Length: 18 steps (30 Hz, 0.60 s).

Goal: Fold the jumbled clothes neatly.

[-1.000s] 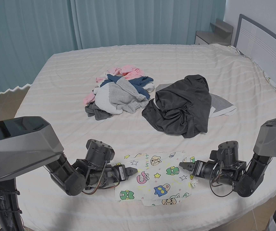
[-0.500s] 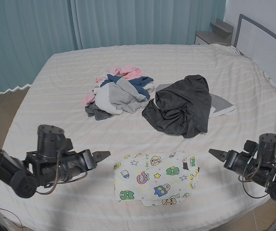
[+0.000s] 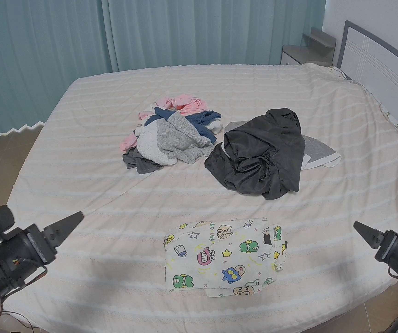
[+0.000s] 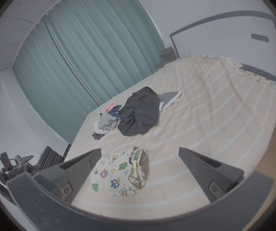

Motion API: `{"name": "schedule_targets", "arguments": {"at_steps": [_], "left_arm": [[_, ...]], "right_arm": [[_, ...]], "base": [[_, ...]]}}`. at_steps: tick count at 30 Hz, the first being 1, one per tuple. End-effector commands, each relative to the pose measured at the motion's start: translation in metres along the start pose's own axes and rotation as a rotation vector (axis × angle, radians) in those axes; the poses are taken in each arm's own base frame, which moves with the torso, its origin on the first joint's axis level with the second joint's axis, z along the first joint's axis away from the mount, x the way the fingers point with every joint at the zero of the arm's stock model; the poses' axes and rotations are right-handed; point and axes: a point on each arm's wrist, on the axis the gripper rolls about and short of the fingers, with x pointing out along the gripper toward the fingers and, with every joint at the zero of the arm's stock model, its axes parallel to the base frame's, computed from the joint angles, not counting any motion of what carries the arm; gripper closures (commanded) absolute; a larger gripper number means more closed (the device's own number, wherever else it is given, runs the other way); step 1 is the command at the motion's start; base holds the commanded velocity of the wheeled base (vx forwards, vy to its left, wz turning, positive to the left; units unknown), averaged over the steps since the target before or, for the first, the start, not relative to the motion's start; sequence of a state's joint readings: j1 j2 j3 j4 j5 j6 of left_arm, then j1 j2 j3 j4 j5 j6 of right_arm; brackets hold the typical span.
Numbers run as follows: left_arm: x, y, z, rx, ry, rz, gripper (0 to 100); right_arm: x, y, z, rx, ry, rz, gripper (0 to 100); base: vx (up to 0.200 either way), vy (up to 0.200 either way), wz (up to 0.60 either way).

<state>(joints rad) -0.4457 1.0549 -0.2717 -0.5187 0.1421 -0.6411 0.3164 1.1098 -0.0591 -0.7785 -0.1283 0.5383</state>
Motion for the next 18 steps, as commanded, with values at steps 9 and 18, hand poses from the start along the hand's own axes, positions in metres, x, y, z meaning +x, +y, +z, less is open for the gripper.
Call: {"name": "schedule_targets", "arguments": {"at_steps": [9, 18], "left_arm": [[-0.137, 0.069, -0.061, 0.076, -0.59, 0.391, 0], [-0.12, 0.085, -0.083, 0.234, -0.455, 0.43, 0]], "right_arm": [[-0.125, -0.047, -0.061, -0.327, -0.468, -0.214, 0], [-0.121, -0.049, -0.069, -0.488, -0.338, -0.177, 0]], "base": [[0.0, 0.0, 0.0], [0.0, 0.0, 0.0]]}}
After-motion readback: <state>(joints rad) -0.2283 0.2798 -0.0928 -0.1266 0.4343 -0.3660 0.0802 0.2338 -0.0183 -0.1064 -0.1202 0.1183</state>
